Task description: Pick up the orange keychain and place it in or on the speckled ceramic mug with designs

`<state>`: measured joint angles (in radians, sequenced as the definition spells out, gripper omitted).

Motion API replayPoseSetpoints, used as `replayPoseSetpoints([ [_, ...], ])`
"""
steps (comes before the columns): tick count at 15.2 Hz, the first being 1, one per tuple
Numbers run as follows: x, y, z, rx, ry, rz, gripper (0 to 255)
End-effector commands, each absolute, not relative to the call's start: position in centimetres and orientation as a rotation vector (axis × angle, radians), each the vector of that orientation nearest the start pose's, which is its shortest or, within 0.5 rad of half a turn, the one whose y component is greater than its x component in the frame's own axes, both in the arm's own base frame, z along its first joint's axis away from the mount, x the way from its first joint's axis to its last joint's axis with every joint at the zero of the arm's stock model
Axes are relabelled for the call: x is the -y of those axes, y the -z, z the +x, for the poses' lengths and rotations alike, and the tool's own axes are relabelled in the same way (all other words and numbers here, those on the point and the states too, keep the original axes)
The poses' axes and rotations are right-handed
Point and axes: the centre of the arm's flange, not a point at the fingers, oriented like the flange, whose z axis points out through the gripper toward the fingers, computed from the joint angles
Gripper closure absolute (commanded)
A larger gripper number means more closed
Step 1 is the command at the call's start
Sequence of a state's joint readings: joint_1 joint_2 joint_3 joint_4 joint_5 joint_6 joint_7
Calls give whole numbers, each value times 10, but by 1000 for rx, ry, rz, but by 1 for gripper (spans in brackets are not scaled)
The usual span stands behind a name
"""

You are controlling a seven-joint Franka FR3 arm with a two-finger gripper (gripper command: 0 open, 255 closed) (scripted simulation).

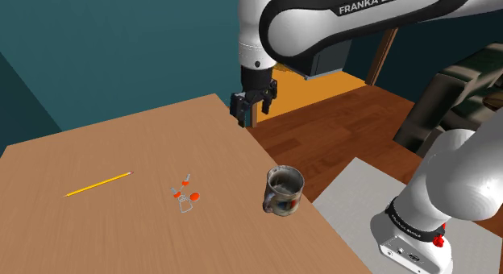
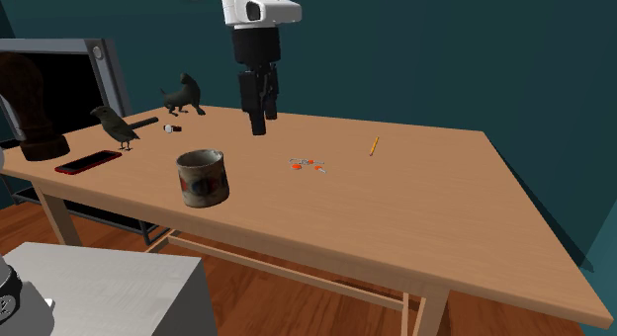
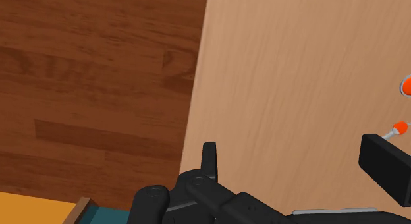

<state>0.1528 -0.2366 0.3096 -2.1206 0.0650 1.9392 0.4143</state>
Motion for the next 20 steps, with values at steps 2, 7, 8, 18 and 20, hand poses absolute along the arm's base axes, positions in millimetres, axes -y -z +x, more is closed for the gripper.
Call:
replayPoseSetpoints([
  [2,-267,-493,448,53,47,-3138,0],
  [7,-326,-464,467,92,8,-3150,0],
  [8,-338,-458,470,100,0,-3152,0],
  [18,-456,-395,501,178,-79,-3173,0],
  [20,-479,-382,506,194,-95,-3176,0],
])
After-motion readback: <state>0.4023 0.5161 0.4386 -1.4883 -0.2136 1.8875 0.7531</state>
